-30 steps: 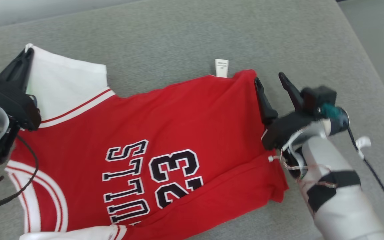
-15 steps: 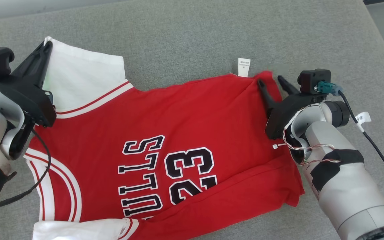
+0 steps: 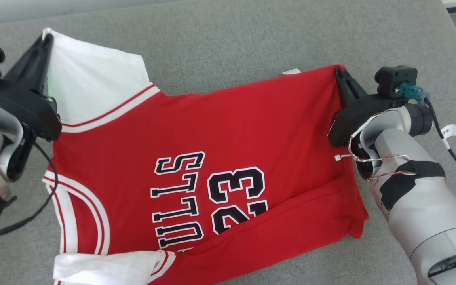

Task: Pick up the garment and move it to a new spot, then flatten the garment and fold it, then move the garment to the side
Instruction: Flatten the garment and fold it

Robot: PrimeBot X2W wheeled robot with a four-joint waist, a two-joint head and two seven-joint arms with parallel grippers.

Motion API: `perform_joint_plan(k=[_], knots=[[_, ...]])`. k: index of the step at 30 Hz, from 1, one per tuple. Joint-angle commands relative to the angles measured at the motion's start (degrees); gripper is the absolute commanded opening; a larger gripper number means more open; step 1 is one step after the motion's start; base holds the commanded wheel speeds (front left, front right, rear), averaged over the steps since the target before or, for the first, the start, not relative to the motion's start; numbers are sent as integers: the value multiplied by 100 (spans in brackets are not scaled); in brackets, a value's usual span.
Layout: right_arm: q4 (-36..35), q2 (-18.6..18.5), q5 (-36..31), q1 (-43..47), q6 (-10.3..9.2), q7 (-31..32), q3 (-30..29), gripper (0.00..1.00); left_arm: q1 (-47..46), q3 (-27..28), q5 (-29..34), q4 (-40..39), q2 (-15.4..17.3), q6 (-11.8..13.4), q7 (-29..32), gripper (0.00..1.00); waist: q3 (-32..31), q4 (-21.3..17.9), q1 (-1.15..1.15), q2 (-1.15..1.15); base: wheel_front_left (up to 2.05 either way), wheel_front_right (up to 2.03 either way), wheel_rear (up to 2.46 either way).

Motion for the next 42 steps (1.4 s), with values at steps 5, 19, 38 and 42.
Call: perform_joint_plan(k=[5, 19, 38, 42], knots=[[-70, -74, 197, 397, -15, -241, 301, 0, 467, 54, -170, -89, -35, 12, -195, 0, -375, 127, 0, -1, 0, 0, 0], [-880, -702, 1070, 1853, -15, -352, 630, 0, 2922, 1120, 90, -1825, -125, 470, -268, 0, -926, 470, 0, -1, 0, 0, 0], [-2274, -1085, 1165, 3988, -15, -274, 52, 94, 5795, 2676, 1428, -2104, -1949, 280, -270, 0, -1581, 880, 0, -1, 0, 0, 0], [-2376, -1122, 1140, 4000, -15, -320, -6, 100, 5789, 3137, 1851, -2183, -2125, 270, -270, 100, -1614, 945, 0, -1, 0, 0, 0]])
